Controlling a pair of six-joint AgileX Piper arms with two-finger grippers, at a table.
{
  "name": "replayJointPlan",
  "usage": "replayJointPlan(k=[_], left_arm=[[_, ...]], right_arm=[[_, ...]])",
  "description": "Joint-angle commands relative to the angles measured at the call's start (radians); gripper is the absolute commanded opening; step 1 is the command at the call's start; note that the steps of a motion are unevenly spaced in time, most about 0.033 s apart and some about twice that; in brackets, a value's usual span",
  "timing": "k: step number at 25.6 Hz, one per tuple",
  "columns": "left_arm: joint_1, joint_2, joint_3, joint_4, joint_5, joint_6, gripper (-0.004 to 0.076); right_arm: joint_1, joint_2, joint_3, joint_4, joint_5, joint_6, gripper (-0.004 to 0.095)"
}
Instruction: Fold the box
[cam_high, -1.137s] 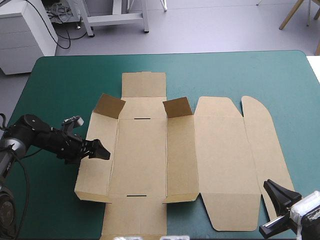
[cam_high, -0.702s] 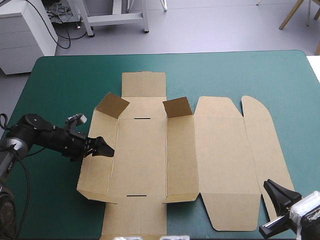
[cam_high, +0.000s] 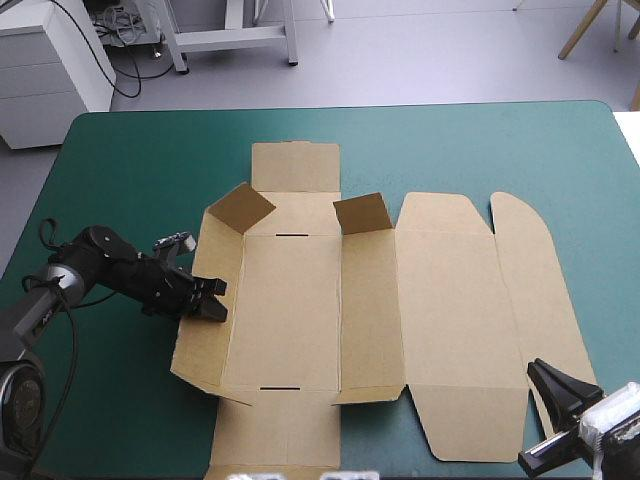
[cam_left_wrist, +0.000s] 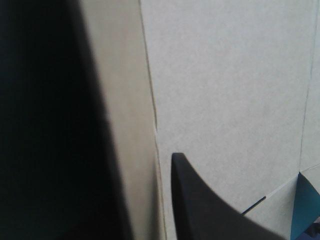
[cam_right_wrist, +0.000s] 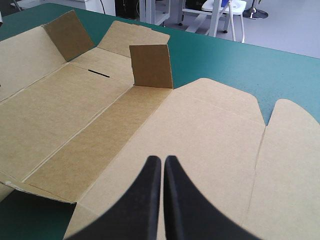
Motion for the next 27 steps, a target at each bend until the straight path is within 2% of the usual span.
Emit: replayJointPlan(k=[1,8,18,23,27], left_arm=[[-0.007,-0.032,-0.028,-0.061,0.002,-0.006,-0.001],[-0.007,-0.032,-0.049,-0.018,-0.018,0.026,-0.001],[-0.113,-0.018,-0.384,0.472,0.079,-0.078,-0.001],[-0.202,0.043,-0.586,0.689,0.184,-0.082,-0.001],[-0.273,0.095,-0.706,0.81,0.216,-0.072,-0.001]], right_arm=[[-0.005,0.015,-0.021,0.004,-0.078,-0.007,0.0],[-0.005,0.015,-0.021,0.004,-0.078,-0.007,0.0],[-0.005,0.015,-0.021,0.004,-0.078,-0.007,0.0],[-0.005,0.015,-0.021,0.004,-0.078,-0.007,0.0],[-0.005,0.015,-0.021,0.004,-0.078,-0.007,0.0]])
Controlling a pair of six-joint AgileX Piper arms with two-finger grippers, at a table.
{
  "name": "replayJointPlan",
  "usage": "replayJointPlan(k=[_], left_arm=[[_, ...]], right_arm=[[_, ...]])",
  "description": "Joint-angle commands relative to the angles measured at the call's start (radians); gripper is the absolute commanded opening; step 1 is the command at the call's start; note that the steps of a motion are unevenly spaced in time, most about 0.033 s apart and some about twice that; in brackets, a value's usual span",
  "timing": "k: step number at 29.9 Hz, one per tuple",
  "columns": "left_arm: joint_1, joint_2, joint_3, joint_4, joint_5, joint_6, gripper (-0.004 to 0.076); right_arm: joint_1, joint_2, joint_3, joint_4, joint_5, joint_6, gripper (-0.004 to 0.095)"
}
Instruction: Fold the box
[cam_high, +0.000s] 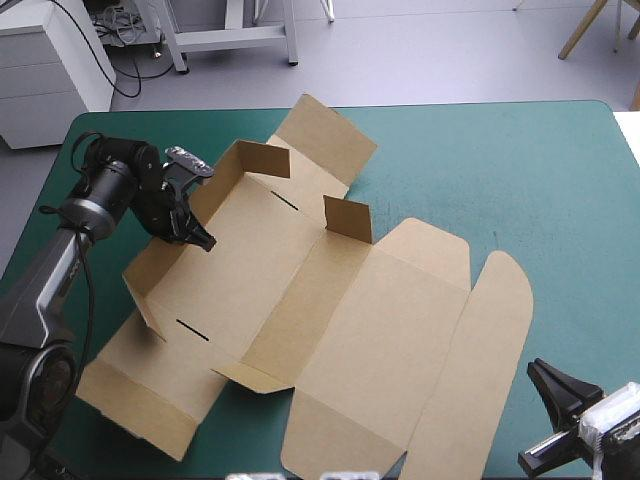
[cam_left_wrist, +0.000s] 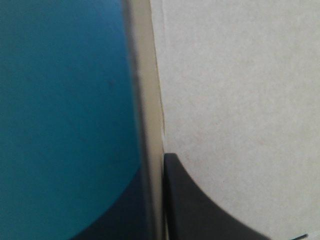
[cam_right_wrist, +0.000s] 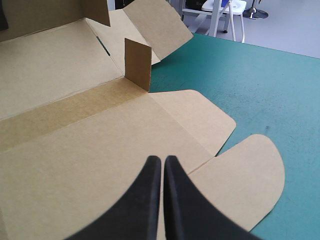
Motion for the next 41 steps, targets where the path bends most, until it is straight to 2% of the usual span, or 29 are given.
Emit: replayJointPlan(k=[1,7,16,23,31,36,41], left_arm=[[-0.072,0.001,-0.126,0.114,0.061,0.028,-0.001],[-0.216,0.044,-0.196,0.253,0.011,0.109,-0.001],[-0.455,0.049,-0.184,0.546,-0.133,0.112,-0.001],[-0.582,0.049,-0.181,0.635,-0.209,0.088,-0.001],[-0.711,0.023,-0.034,0.87,-0.31,-0.058,-0.001],[-0.783,-0.053,0.114,1.049,-0.389,-0.207,-0.001],[-0.817,-0.138,0.237,1.148,-0.451,-0.281,-0.001]], right_arm=[[-0.005,0.015,-0.021,0.004,-0.078,-0.007,0.0],[-0.005,0.015,-0.021,0.004,-0.078,-0.007,0.0],[-0.005,0.015,-0.021,0.004,-0.078,-0.007,0.0],[-0.005,0.015,-0.021,0.004,-0.078,-0.007,0.0],[-0.005,0.015,-0.021,0.004,-0.078,-0.007,0.0],[-0.005,0.015,-0.021,0.004,-0.078,-0.007,0.0],[-0.005,0.015,-0.021,0.004,-0.078,-0.007,0.0]])
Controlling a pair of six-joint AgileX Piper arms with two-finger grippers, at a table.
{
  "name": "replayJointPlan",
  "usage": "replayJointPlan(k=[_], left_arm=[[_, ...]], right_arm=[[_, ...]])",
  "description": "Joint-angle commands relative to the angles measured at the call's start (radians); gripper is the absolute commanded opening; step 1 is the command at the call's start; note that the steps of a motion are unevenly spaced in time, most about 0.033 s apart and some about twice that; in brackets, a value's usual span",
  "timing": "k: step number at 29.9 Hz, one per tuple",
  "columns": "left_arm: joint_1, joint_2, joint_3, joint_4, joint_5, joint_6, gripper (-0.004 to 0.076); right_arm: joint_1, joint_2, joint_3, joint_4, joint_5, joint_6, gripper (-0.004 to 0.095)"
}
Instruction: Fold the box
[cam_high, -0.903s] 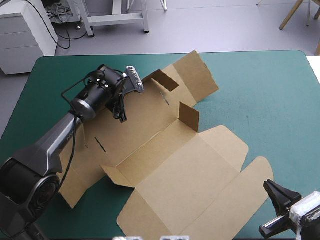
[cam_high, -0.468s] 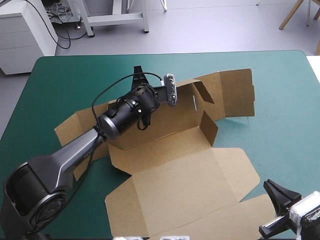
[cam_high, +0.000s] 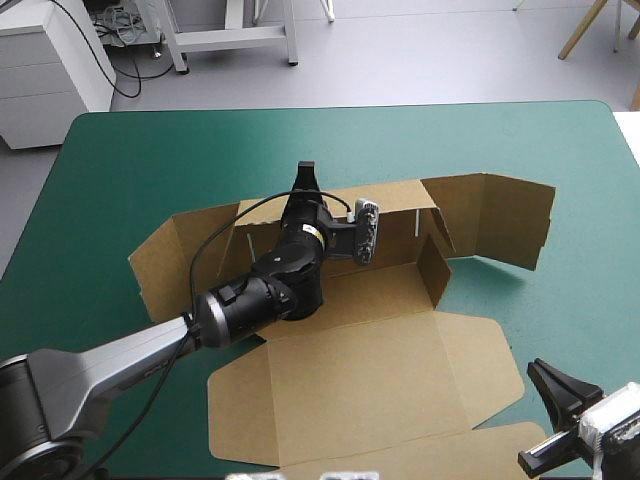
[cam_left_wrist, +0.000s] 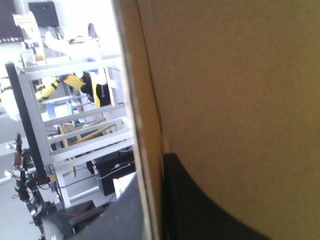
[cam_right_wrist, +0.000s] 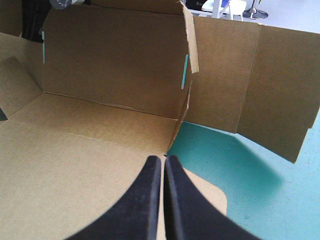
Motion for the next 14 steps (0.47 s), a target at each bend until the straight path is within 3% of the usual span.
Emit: replayJointPlan(k=[1,9,14], left_arm=[[-0.024,-0.098,0.053,0.112,-0.064,-0.054,-0.001],[-0.049,-0.176,0.259,0.481,-0.106,-0.361,-0.001],[-0.051,-0.176,0.327,0.583,-0.094,-0.485,-0.001]], right_arm=[[-0.005,0.015,-0.021,0.004,-0.078,-0.007,0.0],[-0.005,0.015,-0.021,0.0,-0.08,-0.007,0.0],[-0.005,0.015,-0.021,-0.005,-0.08,-0.007,0.0006]])
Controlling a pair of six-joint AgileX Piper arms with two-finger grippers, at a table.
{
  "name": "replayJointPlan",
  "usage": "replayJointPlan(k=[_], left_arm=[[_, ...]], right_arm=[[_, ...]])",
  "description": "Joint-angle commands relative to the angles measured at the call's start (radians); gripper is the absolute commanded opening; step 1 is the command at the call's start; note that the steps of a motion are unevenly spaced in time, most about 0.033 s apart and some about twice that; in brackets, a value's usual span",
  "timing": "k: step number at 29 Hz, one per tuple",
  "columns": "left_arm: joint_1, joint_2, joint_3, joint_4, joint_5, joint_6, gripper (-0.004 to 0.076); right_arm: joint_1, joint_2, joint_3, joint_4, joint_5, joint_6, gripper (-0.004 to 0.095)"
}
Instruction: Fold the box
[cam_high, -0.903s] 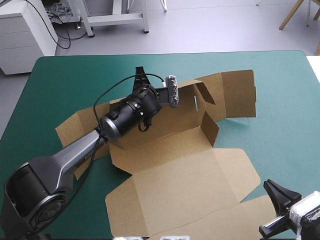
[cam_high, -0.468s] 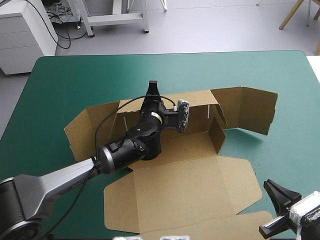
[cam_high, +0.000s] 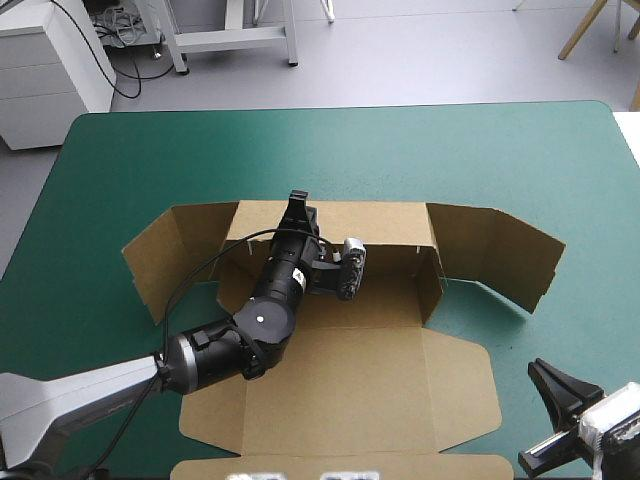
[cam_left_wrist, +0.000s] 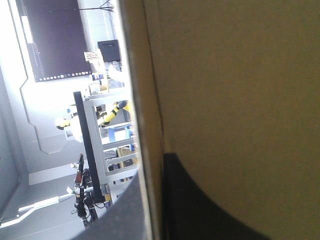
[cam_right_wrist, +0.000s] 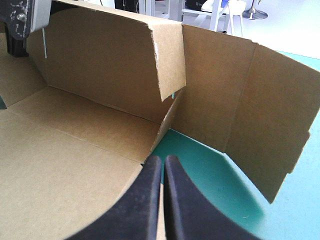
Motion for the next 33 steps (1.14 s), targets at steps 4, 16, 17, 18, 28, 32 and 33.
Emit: replayJointPlan(k=[4,16,17,18,28,32,33], left_arm=[[-0.01,-0.046,0.014,0.127,0.027,-0.128,-0.001],[-0.01,-0.046,0.014,0.151,0.039,-0.173,-0.001],[-0.01,-0.046,0.014,0.151,0.038,-0.173,-0.001],[-0.01,-0.046,0.014,0.151,0.041,-0.173,-0.001],[-0.01,-0.046,0.014,0.151,0.046,-0.175,-0.001],[-0.01,-0.046,0.014,0.151,0.046,-0.175,-0.001],[-0.01,-0.046,0.014,0.151,0.046,-0.175,-0.001]], right_arm=[[-0.005,0.019,-0.021,0.001,-0.08,-0.015,0.0119],[-0.005,0.028,-0.021,-0.036,-0.077,0.047,0.0787],[-0.005,0.04,-0.023,-0.048,-0.075,0.061,0.0787],[-0.005,0.054,-0.028,-0.056,-0.075,0.076,0.0787],[-0.005,0.42,-0.255,-0.145,-0.113,0.251,0.0787],[-0.005,0.629,-0.436,-0.167,-0.123,0.282,0.0787],[-0.005,0.672,-0.466,-0.177,-0.118,0.291,0.0787]])
